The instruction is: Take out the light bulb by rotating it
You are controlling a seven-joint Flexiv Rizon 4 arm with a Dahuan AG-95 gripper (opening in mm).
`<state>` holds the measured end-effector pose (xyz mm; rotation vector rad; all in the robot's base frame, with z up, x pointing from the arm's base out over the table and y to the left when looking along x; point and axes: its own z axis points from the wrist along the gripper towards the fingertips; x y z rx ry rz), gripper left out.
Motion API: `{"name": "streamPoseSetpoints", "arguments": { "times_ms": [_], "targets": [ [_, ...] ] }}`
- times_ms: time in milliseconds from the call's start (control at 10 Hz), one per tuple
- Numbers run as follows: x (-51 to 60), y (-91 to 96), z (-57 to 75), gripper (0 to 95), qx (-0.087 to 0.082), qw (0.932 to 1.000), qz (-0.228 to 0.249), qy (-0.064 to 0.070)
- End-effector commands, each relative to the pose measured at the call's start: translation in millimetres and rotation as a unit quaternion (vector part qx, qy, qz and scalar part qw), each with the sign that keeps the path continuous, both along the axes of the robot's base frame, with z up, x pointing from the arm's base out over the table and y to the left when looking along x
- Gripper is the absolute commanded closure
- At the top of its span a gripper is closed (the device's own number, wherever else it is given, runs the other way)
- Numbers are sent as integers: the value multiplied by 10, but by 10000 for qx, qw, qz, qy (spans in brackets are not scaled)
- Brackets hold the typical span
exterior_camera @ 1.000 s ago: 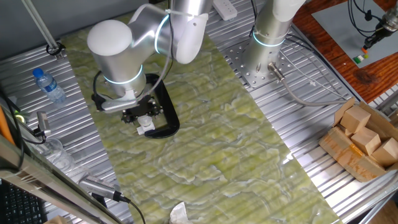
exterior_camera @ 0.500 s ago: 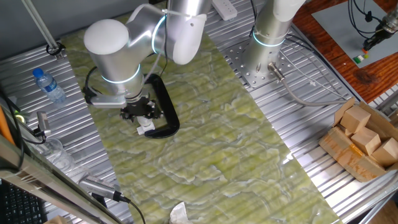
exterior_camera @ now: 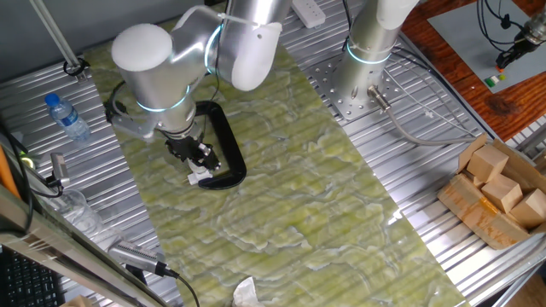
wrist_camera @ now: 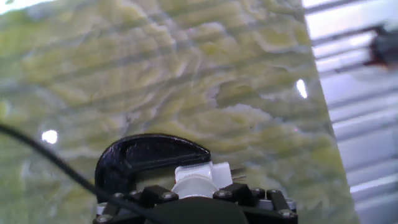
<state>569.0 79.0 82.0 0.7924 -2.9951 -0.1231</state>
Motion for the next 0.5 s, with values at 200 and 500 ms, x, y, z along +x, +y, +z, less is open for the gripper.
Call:
{"name": "streamPoseSetpoints", "arguments": {
  "times_ms": [200, 500],
  "targets": [
    [-4, -5, -26, 190, 73, 9898, -1418, 76],
    [-7, -10, -50, 190, 60, 9883, -1523, 72]
  ]
}}
